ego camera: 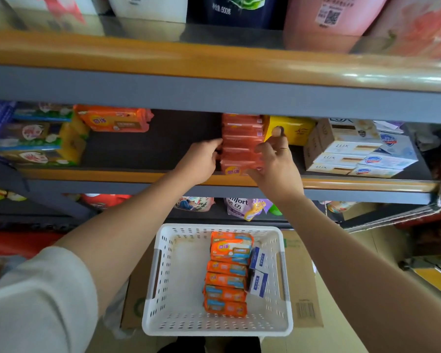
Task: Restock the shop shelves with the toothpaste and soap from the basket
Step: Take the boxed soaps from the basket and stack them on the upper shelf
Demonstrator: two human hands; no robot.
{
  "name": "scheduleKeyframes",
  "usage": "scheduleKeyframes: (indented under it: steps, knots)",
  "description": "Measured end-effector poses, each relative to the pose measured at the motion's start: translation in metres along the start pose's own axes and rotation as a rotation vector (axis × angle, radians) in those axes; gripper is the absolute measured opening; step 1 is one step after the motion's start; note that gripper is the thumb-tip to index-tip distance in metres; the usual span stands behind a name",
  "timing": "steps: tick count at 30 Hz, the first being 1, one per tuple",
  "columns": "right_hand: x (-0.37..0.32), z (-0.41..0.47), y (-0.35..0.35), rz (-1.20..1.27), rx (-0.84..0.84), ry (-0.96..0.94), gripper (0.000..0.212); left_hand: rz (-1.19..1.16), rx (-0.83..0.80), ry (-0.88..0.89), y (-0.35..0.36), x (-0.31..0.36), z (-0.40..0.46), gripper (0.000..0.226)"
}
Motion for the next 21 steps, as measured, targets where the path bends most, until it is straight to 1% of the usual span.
scheduleKeyframes:
  steps: [4, 5, 6, 9, 11, 13, 15, 16, 18, 21]
  knots:
    - [-0.011, -0.012, -0.006, -0.046, 0.085, -0.172, 0.016, 0.044, 0.006, 0.019, -0.001, 0.003, -0.011, 0.043]
    - [-0.012, -0.013, -0.009, -0.055, 0.109, -0.196, 0.014, 0.055, 0.029, 0.018, -0.003, 0.001, -0.014, 0.044]
    - [-0.013, -0.013, -0.011, -0.065, 0.133, -0.211, 0.016, 0.069, 0.07, 0.026, -0.007, 0.0, -0.018, 0.045]
    - [-0.01, -0.021, -0.016, -0.08, 0.191, -0.212, 0.024, 0.146, 0.301, 0.135, -0.024, 0.001, -0.046, 0.038]
    - [-0.006, -0.036, -0.016, -0.085, 0.248, -0.216, 0.028, 0.217, 0.383, 0.224, -0.022, 0.002, -0.073, 0.033]
    - [0.006, -0.056, -0.006, -0.071, 0.241, -0.193, 0.032, 0.245, 0.325, 0.266, 0.001, -0.003, -0.097, 0.029]
    - [0.026, -0.077, 0.012, -0.077, 0.176, -0.135, 0.031, 0.255, 0.199, 0.267, 0.036, -0.014, -0.118, 0.026]
    - [0.036, -0.089, 0.027, -0.091, 0.114, -0.111, 0.03, 0.252, 0.121, 0.252, 0.057, -0.023, -0.128, 0.025]
    - [0.055, -0.113, 0.067, -0.142, -0.077, -0.087, 0.026, 0.215, -0.041, 0.208, 0.1, -0.039, -0.143, 0.025]
    - [0.079, -0.146, 0.128, -0.224, -0.439, -0.054, 0.034, 0.149, -0.281, 0.042, 0.16, -0.064, -0.158, 0.028]
Point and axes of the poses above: each hand's wrist, its own z-axis towards the middle knuckle, its own y-axis out of the palm, x = y × z, the point moved 10 cm from there along z, towards the middle knuckle, and after that the axes turned 2 degrees about -x, right-handed, at the moved point
